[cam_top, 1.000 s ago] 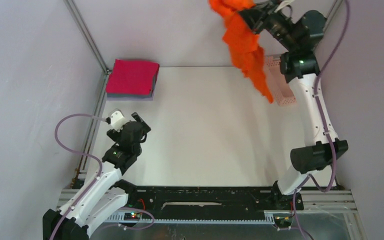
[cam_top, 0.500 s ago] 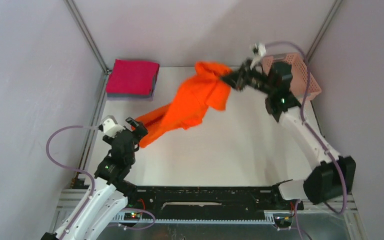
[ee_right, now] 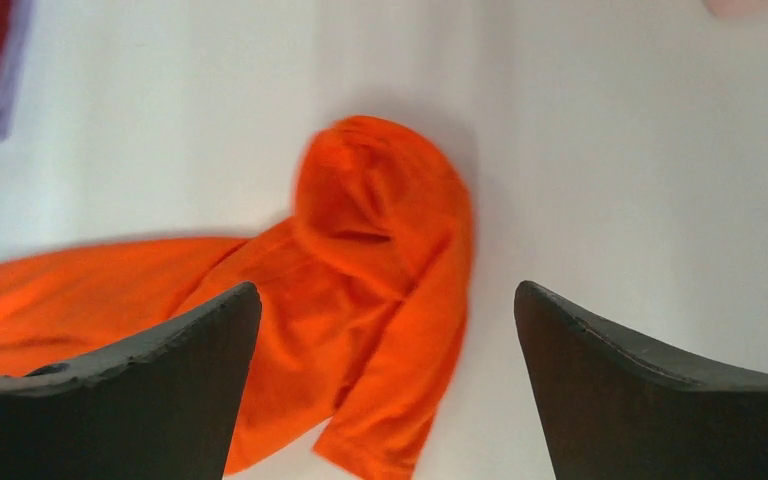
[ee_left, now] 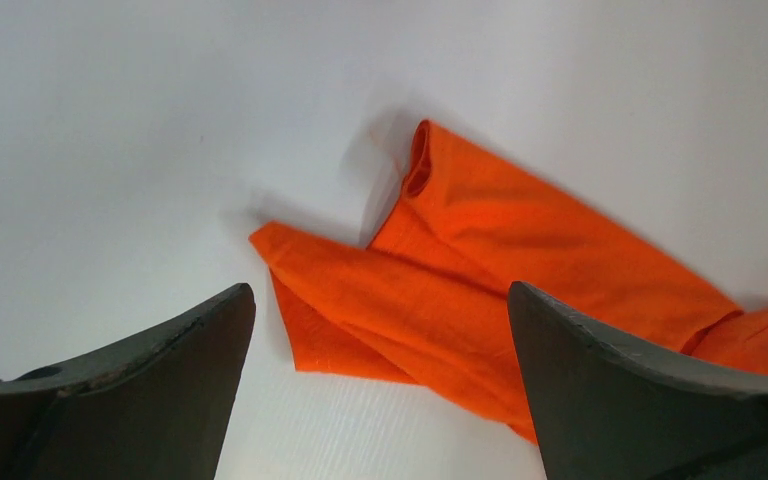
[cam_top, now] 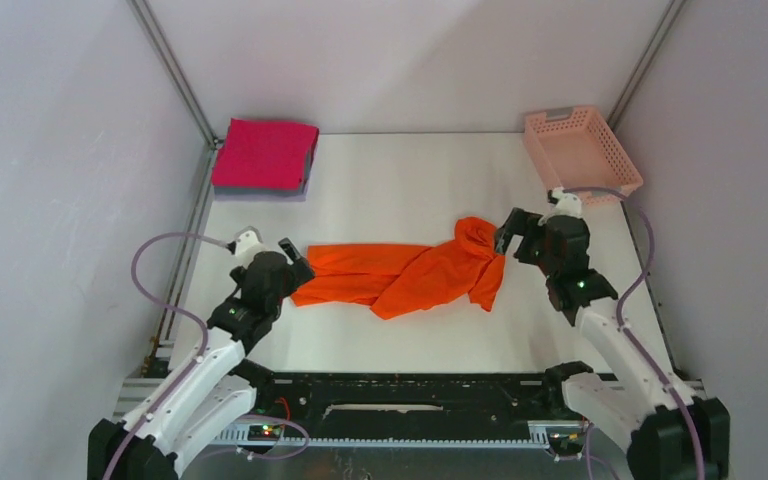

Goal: Fold and stack the t-shirts
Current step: Place the T-shirt at the center of the board, then flatten out the T-shirt at the center of the board.

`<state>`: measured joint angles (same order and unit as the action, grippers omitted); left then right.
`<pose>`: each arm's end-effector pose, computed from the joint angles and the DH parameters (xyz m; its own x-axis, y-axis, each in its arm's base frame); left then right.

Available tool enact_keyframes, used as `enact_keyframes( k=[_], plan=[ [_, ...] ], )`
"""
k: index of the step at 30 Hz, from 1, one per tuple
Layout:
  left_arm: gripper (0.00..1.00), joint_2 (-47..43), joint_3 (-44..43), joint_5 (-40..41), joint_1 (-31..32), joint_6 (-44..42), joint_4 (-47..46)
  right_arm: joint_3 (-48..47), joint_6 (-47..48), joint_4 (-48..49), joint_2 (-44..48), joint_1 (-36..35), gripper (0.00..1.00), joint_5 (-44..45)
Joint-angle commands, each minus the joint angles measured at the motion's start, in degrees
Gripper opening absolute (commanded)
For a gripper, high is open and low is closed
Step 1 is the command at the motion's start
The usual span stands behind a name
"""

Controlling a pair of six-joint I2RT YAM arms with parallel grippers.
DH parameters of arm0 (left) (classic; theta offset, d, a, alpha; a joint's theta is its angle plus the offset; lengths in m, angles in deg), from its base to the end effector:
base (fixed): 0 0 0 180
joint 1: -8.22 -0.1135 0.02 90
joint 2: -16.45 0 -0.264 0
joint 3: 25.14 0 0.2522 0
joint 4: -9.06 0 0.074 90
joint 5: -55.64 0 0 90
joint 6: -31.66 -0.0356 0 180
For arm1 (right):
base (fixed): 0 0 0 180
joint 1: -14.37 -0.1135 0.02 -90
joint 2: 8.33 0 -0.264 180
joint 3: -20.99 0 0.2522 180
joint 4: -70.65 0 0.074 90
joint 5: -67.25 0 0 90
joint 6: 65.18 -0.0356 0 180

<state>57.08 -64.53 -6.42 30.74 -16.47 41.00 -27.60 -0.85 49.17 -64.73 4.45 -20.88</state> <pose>0.1542 -0.0459 0.2222 -0.3605 -0.4888 -0.7944 -0.3552 0.8594 -0.3677 0.2163 0.0366 0.2455 -0.4968 0.3526 -0.7930 0.0788 0.9283 0.3634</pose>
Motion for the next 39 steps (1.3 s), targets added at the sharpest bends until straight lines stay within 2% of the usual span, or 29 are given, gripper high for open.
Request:
enact_keyframes(
  k=[1,6,10,17,23,28,31,34,35,36,39],
  plan=[
    [1.00,1.9,-0.8,-3.2,-0.4,3.9,2.9,1.1,8.4,2.2,5.8,-12.2,1.00,5.2],
    [1.00,3.7,0.4,-4.9,-0.4,3.9,-1.4,1.3,12.8,6.8,-0.6,-29.1,1.00,3.3],
    [1.00,9.0,-1.7,-8.6,-0.4,1.7,-7.0,-0.5,13.0,10.9,-8.5,-35.4,1.00,5.7],
    [0.98,23.3,-7.7,-6.1,-1.8,0.0,-9.1,-4.7,11.5,12.0,-17.2,-34.5,1.00,16.1],
    [0.87,34.0,-12.9,-8.3,-3.9,-1.1,-11.3,-7.6,9.8,11.5,-22.3,-29.2,1.00,16.9],
    [0.70,40.8,-16.7,-10.4,-4.4,-2.4,-12.2,-7.6,8.4,11.2,-23.8,-25.4,0.99,14.9],
    [0.51,44.1,-18.6,-11.1,-4.6,-2.8,-11.8,-7.6,9.7,12.0,-24.9,-24.2,0.99,14.8],
    [0.23,45.7,-19.3,-12.4,-4.9,-3.1,-12.2,-9.0,11.7,12.1,-26.3,-23.2,0.99,14.6],
    [0.08,46.0,-19.4,-12.9,-4.9,-3.1,-12.2,-10.1,12.8,11.9,-27.2,-22.9,0.99,14.5],
    [0.01,45.9,-19.3,-13.0,-4.9,-3.1,-12.1,-11.4,14.0,11.2,-28.4,-22.7,0.99,14.7],
    [0.00,44.8,-18.7,-12.5,-4.9,-3.3,-12.3,-16.1,17.6,8.8,-33.4,-22.6,0.98,16.7]
  ],
)
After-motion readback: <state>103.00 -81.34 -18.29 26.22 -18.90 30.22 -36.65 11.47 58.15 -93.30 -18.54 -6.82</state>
